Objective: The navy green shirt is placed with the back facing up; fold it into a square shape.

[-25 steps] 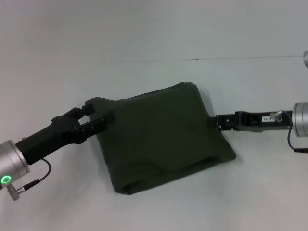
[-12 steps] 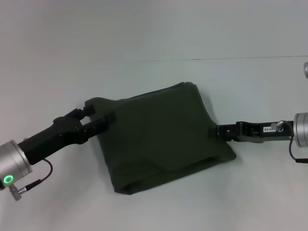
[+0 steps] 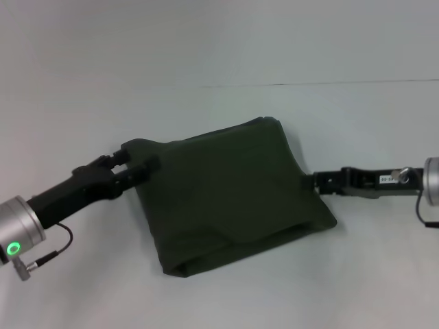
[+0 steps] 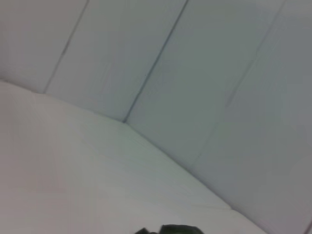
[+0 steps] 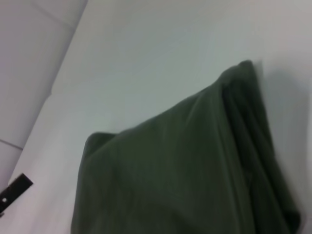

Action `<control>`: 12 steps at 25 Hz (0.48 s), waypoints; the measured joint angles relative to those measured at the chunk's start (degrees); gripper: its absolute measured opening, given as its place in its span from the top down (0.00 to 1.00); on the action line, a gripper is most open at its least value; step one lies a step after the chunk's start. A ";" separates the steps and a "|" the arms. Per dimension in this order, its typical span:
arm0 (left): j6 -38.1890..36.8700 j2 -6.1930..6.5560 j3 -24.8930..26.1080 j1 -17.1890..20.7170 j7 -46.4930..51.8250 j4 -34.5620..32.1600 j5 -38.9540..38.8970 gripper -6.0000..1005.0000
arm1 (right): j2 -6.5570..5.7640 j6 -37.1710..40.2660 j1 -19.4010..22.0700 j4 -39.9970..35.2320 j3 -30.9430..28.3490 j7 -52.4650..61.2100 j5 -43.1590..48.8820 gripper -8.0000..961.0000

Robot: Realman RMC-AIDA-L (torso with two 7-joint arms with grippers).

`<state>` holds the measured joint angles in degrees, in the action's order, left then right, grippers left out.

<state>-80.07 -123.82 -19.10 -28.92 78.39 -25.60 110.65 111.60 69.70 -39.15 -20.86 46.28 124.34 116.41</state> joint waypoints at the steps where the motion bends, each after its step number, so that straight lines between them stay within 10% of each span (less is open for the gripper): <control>1: 1.75 0.08 0.06 -0.37 1.15 0.01 -0.04 0.07 | -0.11 -0.21 0.26 -0.38 -0.58 -0.10 -0.13 0.31; 12: 20.47 0.11 -0.45 -4.97 9.24 2.10 -0.40 0.07 | 0.38 0.34 3.68 -6.37 -4.52 -2.34 -0.23 0.27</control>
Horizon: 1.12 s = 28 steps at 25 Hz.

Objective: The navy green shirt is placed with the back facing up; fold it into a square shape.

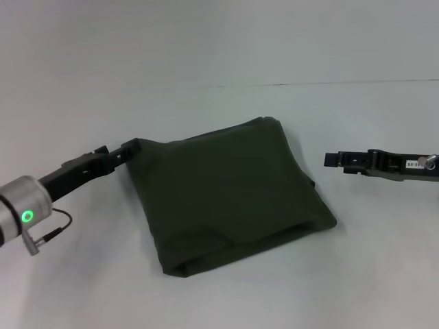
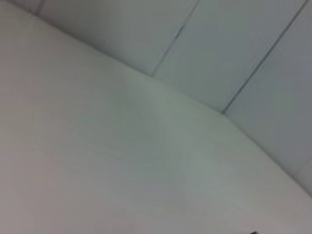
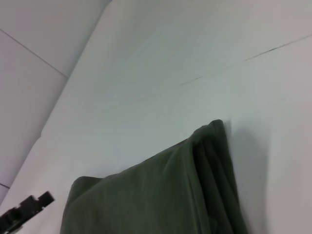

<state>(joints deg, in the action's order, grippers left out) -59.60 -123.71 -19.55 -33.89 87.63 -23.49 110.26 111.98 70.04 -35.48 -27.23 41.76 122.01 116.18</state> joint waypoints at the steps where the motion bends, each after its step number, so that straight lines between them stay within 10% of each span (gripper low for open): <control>1: 1.07 0.12 -0.05 -0.61 0.36 0.61 0.32 0.07 | -0.07 0.01 0.03 0.09 -0.10 -0.03 0.00 0.27; 28: 7.83 0.01 -5.37 -4.57 5.10 3.10 1.10 0.15 | 0.45 -0.42 -0.74 -0.10 -0.45 0.59 0.01 0.15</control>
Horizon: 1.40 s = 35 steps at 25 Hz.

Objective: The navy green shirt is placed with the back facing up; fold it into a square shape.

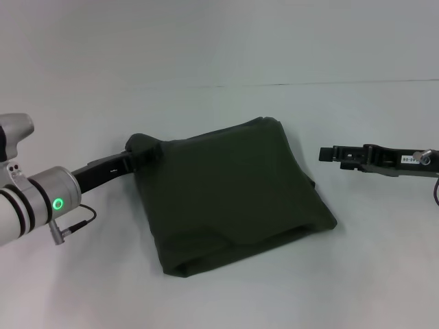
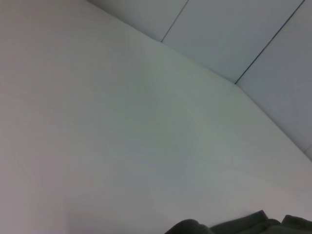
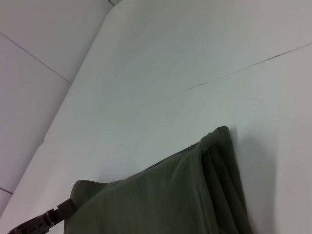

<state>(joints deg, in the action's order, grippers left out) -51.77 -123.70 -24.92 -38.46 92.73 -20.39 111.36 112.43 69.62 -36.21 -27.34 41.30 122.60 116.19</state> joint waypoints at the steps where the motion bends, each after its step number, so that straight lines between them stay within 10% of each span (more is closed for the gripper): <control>1: 0.00 0.00 0.00 0.00 0.00 0.00 0.00 0.19 | 0.02 -0.01 0.00 0.00 0.00 0.00 0.00 0.15; 14: 0.71 -0.03 -0.76 -0.40 -0.02 -0.20 0.00 0.46 | 0.35 -0.25 0.30 0.00 0.00 -0.13 -0.09 0.15; 20: 0.70 0.21 -0.75 -1.12 0.31 0.01 0.00 0.71 | 0.84 -0.28 0.49 0.00 -0.38 -0.84 -0.09 0.15; 22: 0.68 0.33 -0.91 -1.40 0.98 0.01 0.00 0.93 | 0.97 -0.28 0.57 -0.01 -0.87 -1.27 -0.09 0.15; 35: 0.78 2.04 -5.27 -5.54 7.02 -0.54 0.00 0.94 | 2.27 -0.26 0.86 -0.08 -6.02 -7.29 -0.09 0.15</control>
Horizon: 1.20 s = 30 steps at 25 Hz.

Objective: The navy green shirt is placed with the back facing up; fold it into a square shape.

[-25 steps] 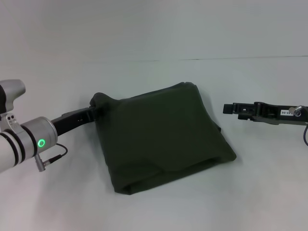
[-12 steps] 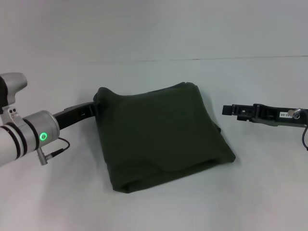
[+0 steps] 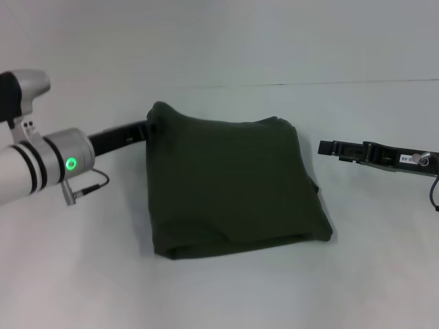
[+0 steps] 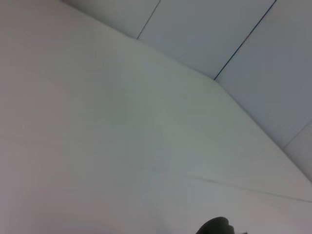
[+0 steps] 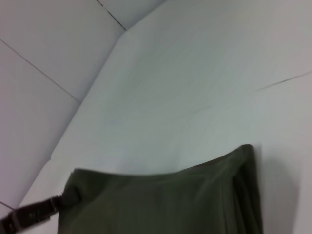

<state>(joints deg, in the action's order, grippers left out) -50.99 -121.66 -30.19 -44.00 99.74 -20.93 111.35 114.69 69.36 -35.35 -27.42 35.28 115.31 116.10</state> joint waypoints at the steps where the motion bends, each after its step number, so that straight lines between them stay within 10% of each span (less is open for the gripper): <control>1: 0.05 0.24 -0.14 -0.58 0.20 0.01 0.00 0.94 | 0.11 0.00 0.05 0.00 -0.24 -0.41 0.00 0.15; 13: 4.46 1.15 -5.06 -5.90 1.12 -0.04 0.00 0.92 | 1.57 0.00 0.46 0.06 -1.09 -2.52 -0.06 0.15; 30: 9.72 -0.35 -4.52 -1.60 1.27 -3.67 -5.92 0.86 | 1.38 0.00 0.14 0.09 -1.10 -2.36 -0.10 0.14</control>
<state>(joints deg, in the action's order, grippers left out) -41.27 -122.01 -34.71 -45.60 101.02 -24.60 105.44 116.07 69.36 -35.22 -27.33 34.18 112.95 116.01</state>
